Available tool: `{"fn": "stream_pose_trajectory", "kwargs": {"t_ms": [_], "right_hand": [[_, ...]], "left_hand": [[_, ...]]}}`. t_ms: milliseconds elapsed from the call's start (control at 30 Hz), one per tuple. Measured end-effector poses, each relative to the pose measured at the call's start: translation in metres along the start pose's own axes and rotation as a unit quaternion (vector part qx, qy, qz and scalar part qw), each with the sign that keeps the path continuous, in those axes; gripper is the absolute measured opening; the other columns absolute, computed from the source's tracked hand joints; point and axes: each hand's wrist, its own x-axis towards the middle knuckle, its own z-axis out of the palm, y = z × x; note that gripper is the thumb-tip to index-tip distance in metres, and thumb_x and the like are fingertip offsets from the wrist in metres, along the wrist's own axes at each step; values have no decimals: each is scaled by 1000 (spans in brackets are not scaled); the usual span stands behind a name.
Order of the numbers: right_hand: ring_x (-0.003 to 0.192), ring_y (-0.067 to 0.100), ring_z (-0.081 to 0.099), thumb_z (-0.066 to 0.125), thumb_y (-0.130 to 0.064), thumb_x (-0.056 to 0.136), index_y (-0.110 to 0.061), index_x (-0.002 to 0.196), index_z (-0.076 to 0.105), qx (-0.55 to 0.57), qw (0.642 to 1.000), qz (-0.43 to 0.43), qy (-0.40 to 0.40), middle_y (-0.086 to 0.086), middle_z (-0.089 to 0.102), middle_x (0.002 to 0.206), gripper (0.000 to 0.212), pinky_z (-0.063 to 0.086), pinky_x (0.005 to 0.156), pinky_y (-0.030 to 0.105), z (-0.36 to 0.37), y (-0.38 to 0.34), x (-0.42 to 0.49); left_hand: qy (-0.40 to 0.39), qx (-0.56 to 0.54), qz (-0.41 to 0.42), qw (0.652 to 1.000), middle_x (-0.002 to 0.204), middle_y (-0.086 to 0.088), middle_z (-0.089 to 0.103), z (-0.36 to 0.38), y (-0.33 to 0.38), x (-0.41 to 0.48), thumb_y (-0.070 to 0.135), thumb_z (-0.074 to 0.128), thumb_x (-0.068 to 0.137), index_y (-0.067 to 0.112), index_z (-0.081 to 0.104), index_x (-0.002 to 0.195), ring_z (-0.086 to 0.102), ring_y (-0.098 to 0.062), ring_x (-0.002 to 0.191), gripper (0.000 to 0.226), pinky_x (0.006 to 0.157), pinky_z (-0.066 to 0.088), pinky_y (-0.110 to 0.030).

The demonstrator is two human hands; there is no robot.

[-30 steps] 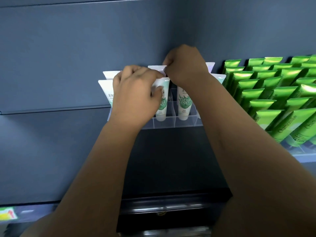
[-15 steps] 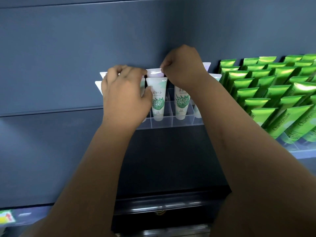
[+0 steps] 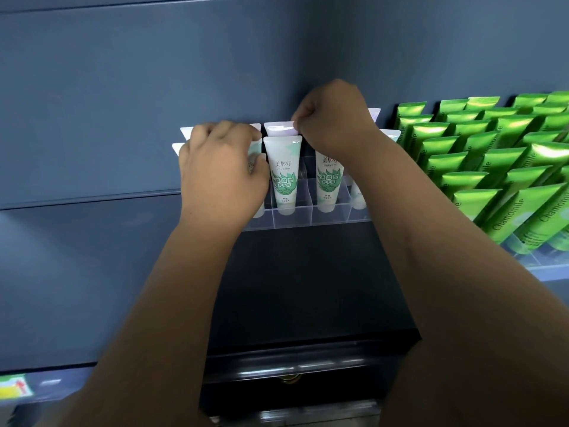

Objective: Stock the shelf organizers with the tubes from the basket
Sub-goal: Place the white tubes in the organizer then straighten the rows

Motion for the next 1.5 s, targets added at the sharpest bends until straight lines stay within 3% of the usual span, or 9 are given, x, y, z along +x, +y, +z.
{"fn": "stream_pose_trajectory", "kwargs": {"t_ms": [200, 433, 600, 767, 900, 1500], "right_hand": [[89, 24, 70, 50, -10, 81, -11, 83, 78, -9, 1000, -16, 3, 2, 77, 92, 28, 58, 77, 32, -2, 2, -2], [94, 19, 69, 53, -7, 81, -19, 83, 80, 23, 1000, -17, 2, -4, 78, 96, 30, 54, 79, 26, -2, -1, -5], [93, 25, 68, 53, -5, 80, -14, 86, 80, -29, 999, -43, 8, 1, 77, 95, 29, 51, 75, 25, -7, 2, -5], [96, 19, 68, 56, -6, 82, -20, 89, 80, -18, 999, -45, -1, -5, 77, 98, 29, 47, 77, 22, -9, 2, -5], [99, 15, 67, 57, -7, 80, -22, 93, 81, 12, 999, -42, 7, -7, 77, 100, 30, 54, 88, 28, -9, -1, -4], [93, 14, 68, 54, -3, 81, -23, 89, 79, 21, 998, -67, -3, -7, 76, 96, 33, 56, 85, 31, -7, -1, -7]], "left_hand": [[-3, 5, 1, 1000, 122, 5, 68, -1, -1, -1, 29, 53, 88, 21, 69, 119, 53, -29, 121, 35, 102, 41, -47], [-9, 10, 1, 1000, 124, 4, 67, 0, 0, -1, 26, 56, 90, 21, 68, 120, 53, -29, 122, 33, 103, 38, -46], [-8, 9, 0, 1000, 123, 4, 67, 0, 0, -1, 27, 56, 89, 21, 68, 119, 54, -29, 121, 33, 102, 38, -45], [-5, 3, 0, 1000, 121, 2, 68, -1, 1, -1, 26, 54, 88, 20, 68, 119, 55, -30, 117, 34, 100, 42, -45], [-7, 1, -1, 1000, 123, 3, 67, -1, 1, -1, 24, 55, 90, 20, 68, 119, 54, -29, 119, 32, 102, 40, -44], [-8, -2, -3, 1000, 122, 4, 68, -1, 1, 0, 26, 53, 88, 21, 69, 118, 54, -29, 118, 34, 101, 42, -44]]}}
